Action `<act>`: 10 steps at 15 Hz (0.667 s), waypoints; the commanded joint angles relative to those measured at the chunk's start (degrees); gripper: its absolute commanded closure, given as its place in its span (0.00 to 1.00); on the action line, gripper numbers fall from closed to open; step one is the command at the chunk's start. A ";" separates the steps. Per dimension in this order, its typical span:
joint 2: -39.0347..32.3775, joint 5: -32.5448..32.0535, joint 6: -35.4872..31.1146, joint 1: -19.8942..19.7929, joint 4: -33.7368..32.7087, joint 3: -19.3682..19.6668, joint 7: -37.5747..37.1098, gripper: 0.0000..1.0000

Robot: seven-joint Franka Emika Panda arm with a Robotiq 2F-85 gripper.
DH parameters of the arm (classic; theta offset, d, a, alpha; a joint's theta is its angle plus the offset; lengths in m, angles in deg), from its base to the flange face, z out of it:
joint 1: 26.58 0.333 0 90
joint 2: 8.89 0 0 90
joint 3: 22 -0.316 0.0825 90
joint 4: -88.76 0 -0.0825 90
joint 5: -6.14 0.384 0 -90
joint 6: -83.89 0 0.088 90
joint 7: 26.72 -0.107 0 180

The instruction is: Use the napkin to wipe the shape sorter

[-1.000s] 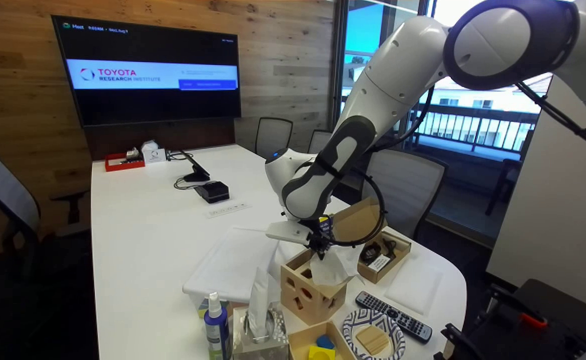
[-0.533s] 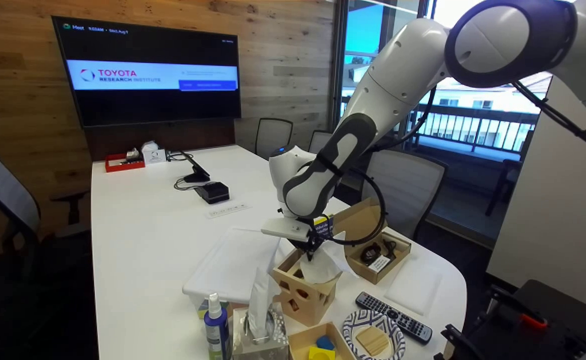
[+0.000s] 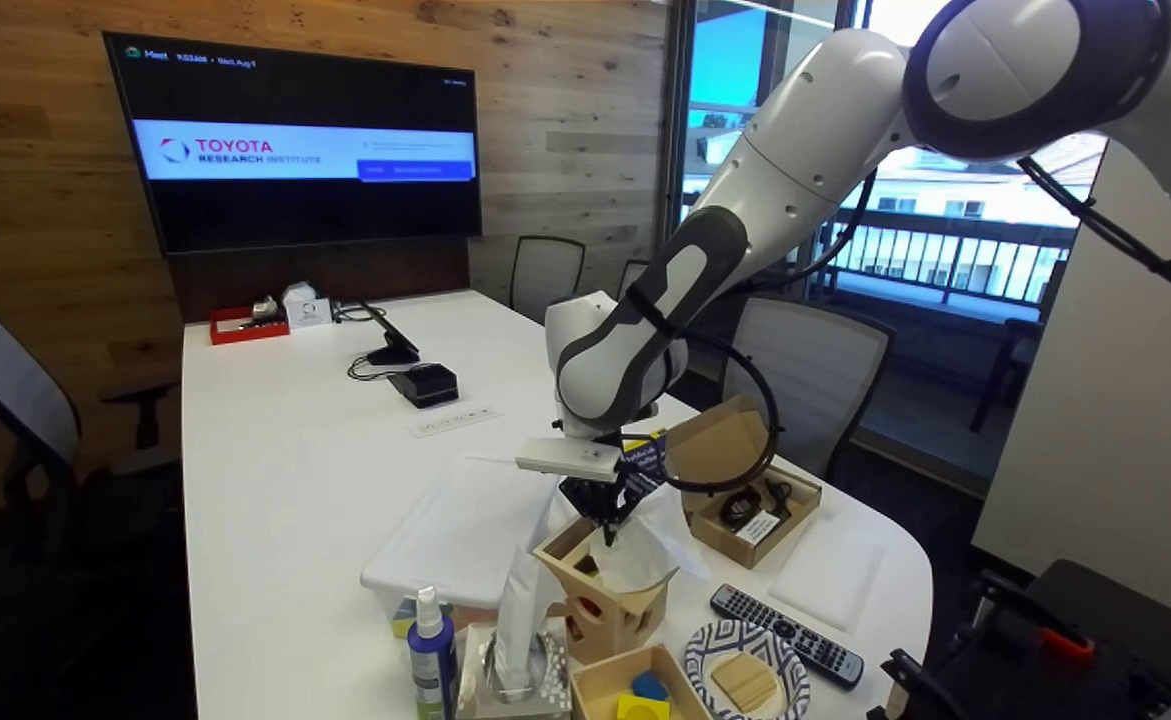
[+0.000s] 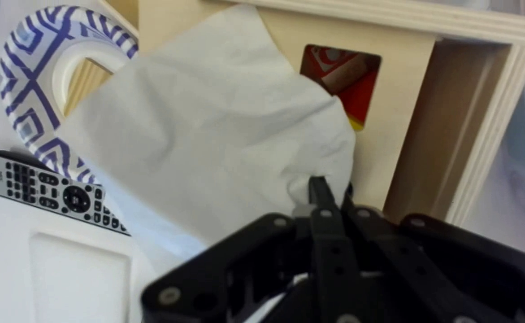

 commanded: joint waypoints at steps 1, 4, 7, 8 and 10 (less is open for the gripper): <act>2.78 1.38 -1.89 1.01 3.47 0.93 0.03 1.00; 3.52 -1.43 -4.18 3.83 4.33 3.80 -2.65 1.00; 4.94 -3.43 -7.72 5.50 6.08 5.30 -2.95 1.00; 5.37 -3.78 -9.28 5.65 6.68 5.29 -2.28 1.00; 6.11 -3.59 -13.46 4.99 8.06 4.35 0.15 1.00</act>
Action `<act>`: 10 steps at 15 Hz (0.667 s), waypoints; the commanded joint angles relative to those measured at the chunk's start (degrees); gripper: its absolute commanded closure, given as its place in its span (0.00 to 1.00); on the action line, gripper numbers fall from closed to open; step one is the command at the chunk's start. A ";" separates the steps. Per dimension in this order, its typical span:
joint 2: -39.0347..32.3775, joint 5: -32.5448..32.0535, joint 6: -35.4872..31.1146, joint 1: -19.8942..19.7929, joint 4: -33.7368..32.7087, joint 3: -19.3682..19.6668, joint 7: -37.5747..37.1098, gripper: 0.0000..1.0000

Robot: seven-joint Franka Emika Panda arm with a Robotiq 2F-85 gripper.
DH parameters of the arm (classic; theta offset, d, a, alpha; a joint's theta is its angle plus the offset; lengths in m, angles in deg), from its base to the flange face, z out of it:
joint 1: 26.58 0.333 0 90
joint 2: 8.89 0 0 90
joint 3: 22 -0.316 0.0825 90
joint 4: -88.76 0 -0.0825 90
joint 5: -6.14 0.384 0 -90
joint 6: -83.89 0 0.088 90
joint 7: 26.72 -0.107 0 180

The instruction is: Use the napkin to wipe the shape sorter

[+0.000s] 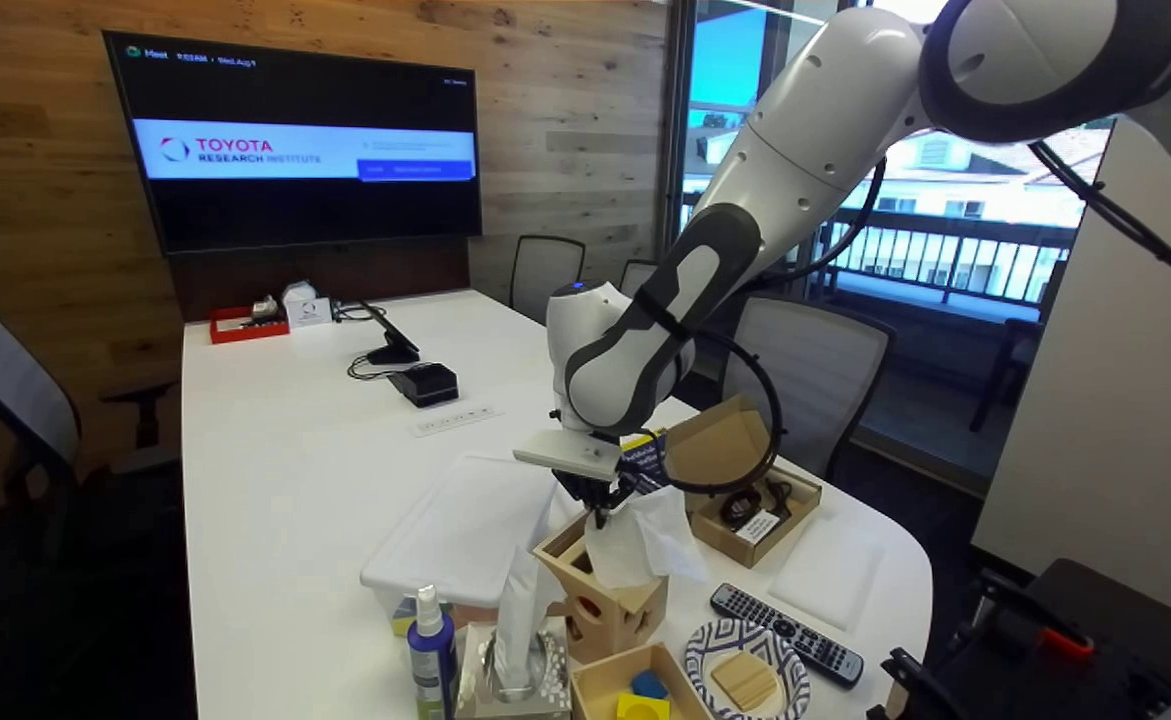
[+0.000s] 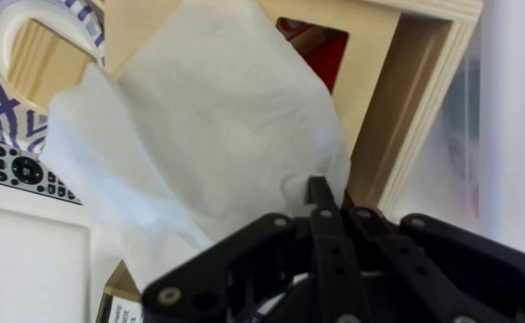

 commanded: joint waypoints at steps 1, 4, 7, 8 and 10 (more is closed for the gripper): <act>3.68 -0.19 -6.95 -0.12 4.96 -0.61 2.75 1.00; 2.94 3.19 -10.90 -3.48 5.40 -4.48 10.14 1.00; 1.60 10.48 -11.21 -9.37 5.19 -11.38 21.97 1.00; 1.57 12.99 -10.53 -10.68 5.41 -12.96 25.24 1.00; 1.91 16.84 -9.86 -11.50 6.11 -13.81 29.37 1.00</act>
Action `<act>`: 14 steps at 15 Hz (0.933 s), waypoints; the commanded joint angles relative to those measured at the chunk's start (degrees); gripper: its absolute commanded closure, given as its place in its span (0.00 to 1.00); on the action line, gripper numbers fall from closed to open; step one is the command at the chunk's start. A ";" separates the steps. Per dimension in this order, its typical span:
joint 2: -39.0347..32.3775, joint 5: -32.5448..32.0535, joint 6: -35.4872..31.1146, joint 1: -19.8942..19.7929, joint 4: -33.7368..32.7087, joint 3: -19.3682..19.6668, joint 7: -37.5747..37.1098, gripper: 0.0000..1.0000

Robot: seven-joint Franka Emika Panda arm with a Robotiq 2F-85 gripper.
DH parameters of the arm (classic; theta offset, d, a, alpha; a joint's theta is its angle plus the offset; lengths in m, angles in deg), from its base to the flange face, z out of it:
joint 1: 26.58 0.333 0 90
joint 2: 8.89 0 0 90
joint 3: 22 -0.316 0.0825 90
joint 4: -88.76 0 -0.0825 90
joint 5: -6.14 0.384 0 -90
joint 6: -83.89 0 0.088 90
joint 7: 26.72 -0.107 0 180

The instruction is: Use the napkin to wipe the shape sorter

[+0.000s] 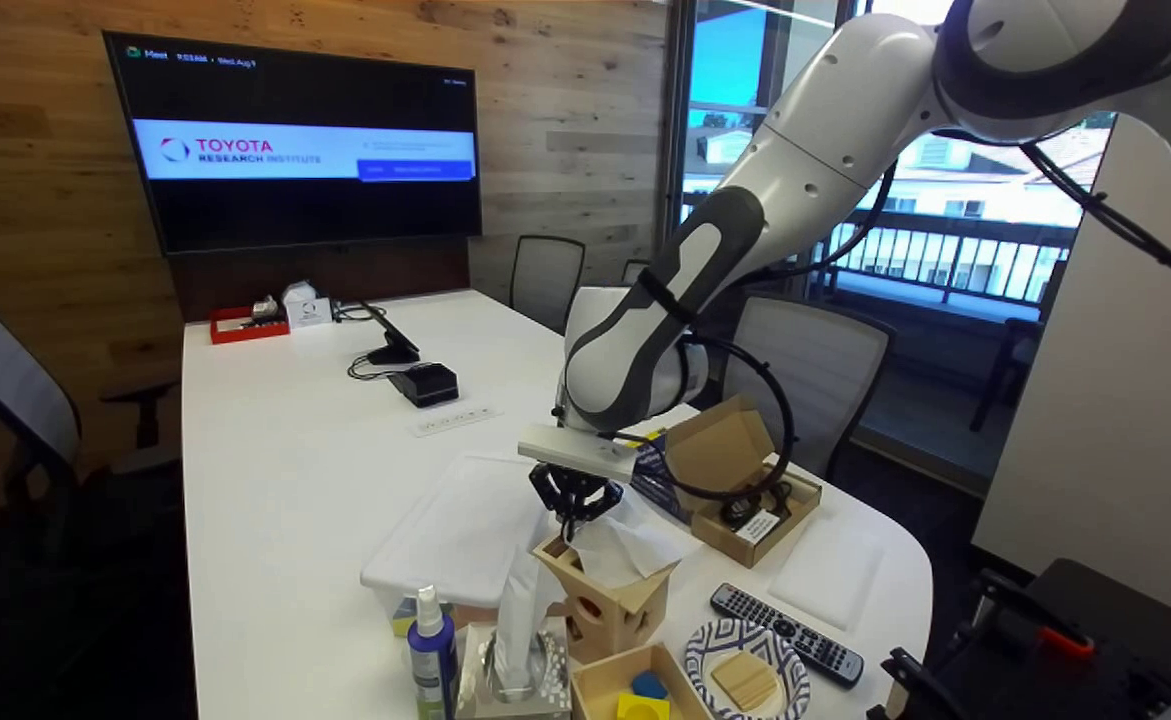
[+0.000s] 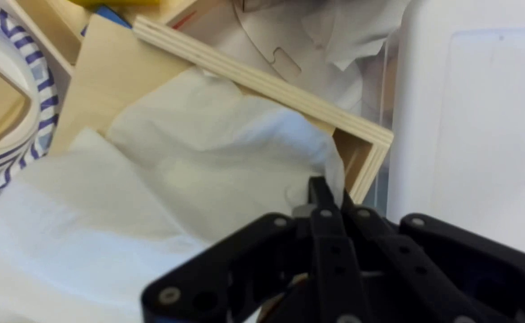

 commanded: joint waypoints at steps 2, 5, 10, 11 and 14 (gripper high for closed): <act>1.72 7.60 1.51 -1.29 2.52 -1.20 7.01 1.00; 2.23 9.83 5.83 0.52 2.94 0.85 3.93 1.00; 3.03 10.69 9.96 2.86 3.76 3.47 -1.14 1.00; 3.27 10.26 9.69 3.58 4.01 4.14 -2.70 1.00; 4.37 8.93 8.11 6.07 5.48 6.36 -7.96 1.00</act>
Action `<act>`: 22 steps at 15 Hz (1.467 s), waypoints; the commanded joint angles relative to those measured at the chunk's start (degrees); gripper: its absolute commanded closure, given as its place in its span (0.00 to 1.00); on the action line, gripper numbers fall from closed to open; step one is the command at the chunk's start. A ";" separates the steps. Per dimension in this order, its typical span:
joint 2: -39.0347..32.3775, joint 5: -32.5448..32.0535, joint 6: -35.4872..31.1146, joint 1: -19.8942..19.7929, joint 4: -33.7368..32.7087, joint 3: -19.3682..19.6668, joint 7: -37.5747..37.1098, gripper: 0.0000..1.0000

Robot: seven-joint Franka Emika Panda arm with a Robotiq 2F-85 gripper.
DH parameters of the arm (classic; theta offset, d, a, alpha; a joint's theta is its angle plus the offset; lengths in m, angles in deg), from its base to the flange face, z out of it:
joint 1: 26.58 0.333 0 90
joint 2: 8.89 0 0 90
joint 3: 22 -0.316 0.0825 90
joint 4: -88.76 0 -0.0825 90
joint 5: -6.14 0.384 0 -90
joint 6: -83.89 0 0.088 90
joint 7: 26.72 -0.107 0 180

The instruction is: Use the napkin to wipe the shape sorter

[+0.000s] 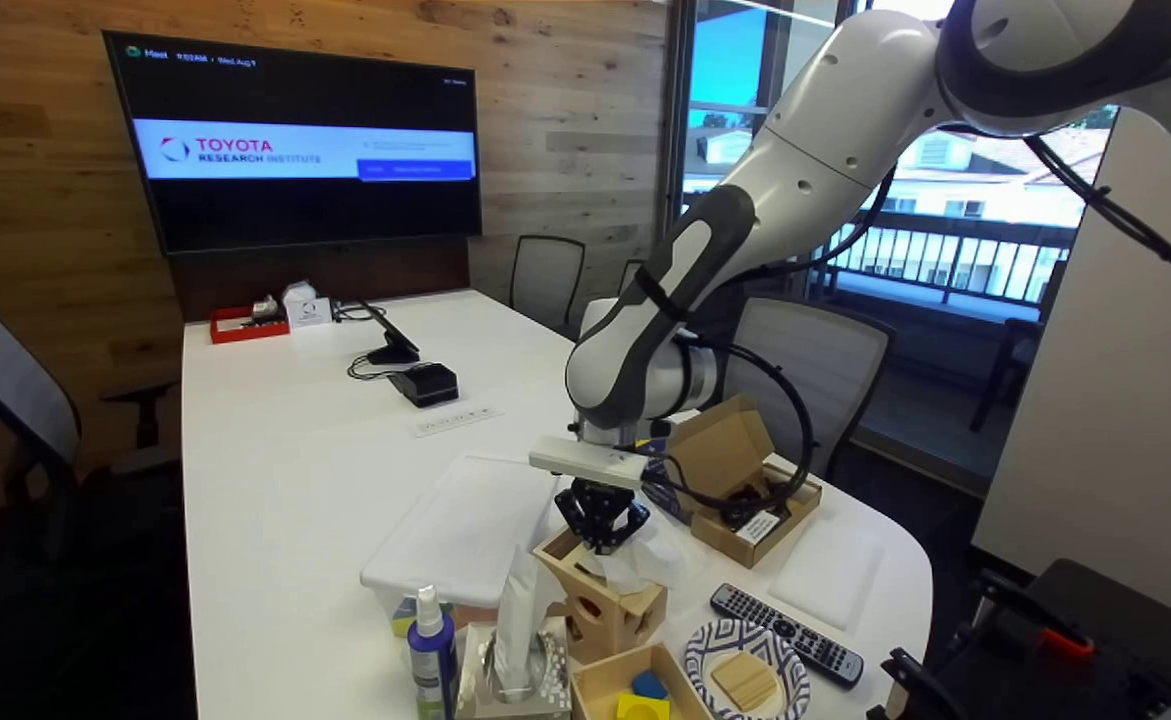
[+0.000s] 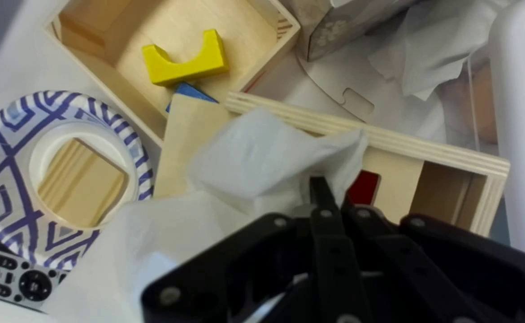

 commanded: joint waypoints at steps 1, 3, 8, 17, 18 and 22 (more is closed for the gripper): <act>3.90 -0.89 -0.81 3.43 4.02 2.94 -6.10 1.00; 4.85 -1.87 -1.99 4.77 5.40 4.04 -8.82 1.00; 6.98 -4.86 -7.09 6.55 9.01 5.21 -12.17 1.00; 6.87 -4.34 -0.60 5.74 9.15 5.39 -16.39 1.00; 6.90 -5.12 -0.20 6.32 9.11 6.12 -18.35 1.00; 7.24 -9.27 1.69 8.29 9.15 8.44 -26.86 1.00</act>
